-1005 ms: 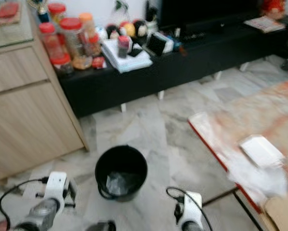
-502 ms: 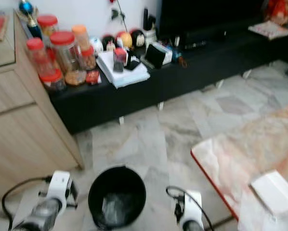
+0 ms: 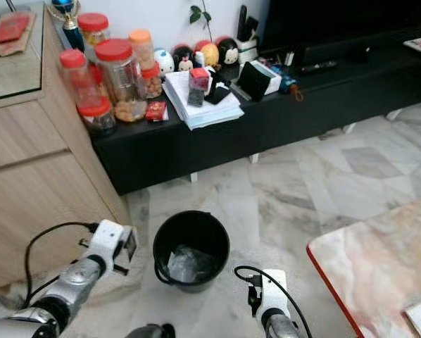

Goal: Picking trash to rubbish bin

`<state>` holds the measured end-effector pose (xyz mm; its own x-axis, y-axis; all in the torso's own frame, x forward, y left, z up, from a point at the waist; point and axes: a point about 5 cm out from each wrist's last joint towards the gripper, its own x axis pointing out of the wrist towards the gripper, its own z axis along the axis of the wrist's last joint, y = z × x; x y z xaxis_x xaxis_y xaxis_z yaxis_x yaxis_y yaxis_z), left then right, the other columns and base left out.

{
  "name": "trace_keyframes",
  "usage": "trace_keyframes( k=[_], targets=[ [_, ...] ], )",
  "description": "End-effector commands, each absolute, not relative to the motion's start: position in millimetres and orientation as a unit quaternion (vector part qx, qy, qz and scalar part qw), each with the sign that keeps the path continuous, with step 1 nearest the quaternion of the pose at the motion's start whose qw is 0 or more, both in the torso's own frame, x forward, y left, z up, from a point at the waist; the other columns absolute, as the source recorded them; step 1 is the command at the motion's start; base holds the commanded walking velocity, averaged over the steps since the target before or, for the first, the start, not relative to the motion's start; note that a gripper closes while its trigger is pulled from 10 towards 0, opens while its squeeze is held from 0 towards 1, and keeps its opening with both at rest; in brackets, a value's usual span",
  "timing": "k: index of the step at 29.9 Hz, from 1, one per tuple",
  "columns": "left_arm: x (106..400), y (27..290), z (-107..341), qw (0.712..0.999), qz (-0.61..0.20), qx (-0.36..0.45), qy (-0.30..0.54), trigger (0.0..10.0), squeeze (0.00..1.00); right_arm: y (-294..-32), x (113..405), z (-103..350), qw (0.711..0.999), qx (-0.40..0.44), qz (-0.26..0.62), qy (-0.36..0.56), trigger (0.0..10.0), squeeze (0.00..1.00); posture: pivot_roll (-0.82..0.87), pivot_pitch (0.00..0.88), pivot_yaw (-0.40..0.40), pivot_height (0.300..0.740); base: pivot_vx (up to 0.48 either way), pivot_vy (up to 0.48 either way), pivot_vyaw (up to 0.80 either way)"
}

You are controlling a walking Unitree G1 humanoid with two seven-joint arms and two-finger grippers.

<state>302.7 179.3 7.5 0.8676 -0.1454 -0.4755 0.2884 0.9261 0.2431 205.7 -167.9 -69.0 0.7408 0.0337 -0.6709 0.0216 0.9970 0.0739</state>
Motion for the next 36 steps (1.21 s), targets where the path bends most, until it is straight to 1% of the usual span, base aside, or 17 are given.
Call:
trace_keyframes(
  k=[1, 7, 11, 15, 19, 23, 28, 36],
  targets=[
    [304.2, 182.7, 9.1, 0.954, -0.106, 0.159, 0.231, 10.0, 0.00, -167.3, 207.1, -68.0, 0.934, 0.038, 0.009, 0.356, 10.0, 0.00, 0.14, 0.139, -0.016, 0.740, 0.000, 0.000, 0.00],
    [310.2, 180.6, 15.6, 0.962, -0.102, 0.135, 0.216, 10.0, 0.00, -165.0, 218.7, -60.3, 0.942, 0.034, 0.028, 0.333, 10.0, 0.00, 0.13, 0.144, -0.017, 0.740, 0.000, 0.000, 0.00],
    [315.3, 175.9, 20.9, 0.963, -0.110, 0.132, 0.206, 10.0, 0.00, -159.9, 232.6, -51.0, 0.950, 0.029, 0.046, 0.308, 10.0, 0.00, 0.12, 0.151, -0.023, 0.740, 0.000, 0.000, 0.00],
    [321.7, 171.2, 27.4, 0.966, -0.109, 0.129, 0.195, 10.0, 0.00, -150.6, 250.2, -37.2, 0.958, 0.025, 0.081, 0.273, 10.0, 0.00, 0.11, 0.168, -0.033, 0.740, 0.000, 0.000, 0.00],
    [324.9, 165.6, 30.8, 0.968, -0.115, 0.117, 0.187, 10.0, 0.00, -145.4, 257.8, -30.7, 0.961, 0.030, 0.097, 0.256, 10.0, 0.00, 0.10, 0.178, -0.038, 0.740, 0.000, 0.000, 0.00],
    [328.2, 154.2, 34.6, 0.969, -0.134, 0.104, 0.177, 10.0, 0.00, -134.5, 269.4, -17.4, 0.968, 0.027, 0.129, 0.214, 10.0, 0.00, 0.08, 0.211, -0.055, 0.740, 0.000, 0.000, 0.00],
    [333.2, 147.1, 40.4, 0.972, -0.137, 0.093, 0.167, 10.0, 0.00, -124.2, 276.3, -5.7, 0.971, 0.045, 0.156, 0.175, 10.0, 0.00, 0.05, 0.240, -0.068, 0.740, 0.000, 0.000, 0.00],
    [337.1, 141.5, 45.4, 0.975, -0.136, 0.073, 0.157, 10.0, 0.00, -110.7, 273.1, 0.3, 0.970, 0.045, 0.188, 0.149, 10.0, 0.00, 0.03, 0.297, -0.088, 0.740, 0.000, 0.000, 0.00]
  ],
)
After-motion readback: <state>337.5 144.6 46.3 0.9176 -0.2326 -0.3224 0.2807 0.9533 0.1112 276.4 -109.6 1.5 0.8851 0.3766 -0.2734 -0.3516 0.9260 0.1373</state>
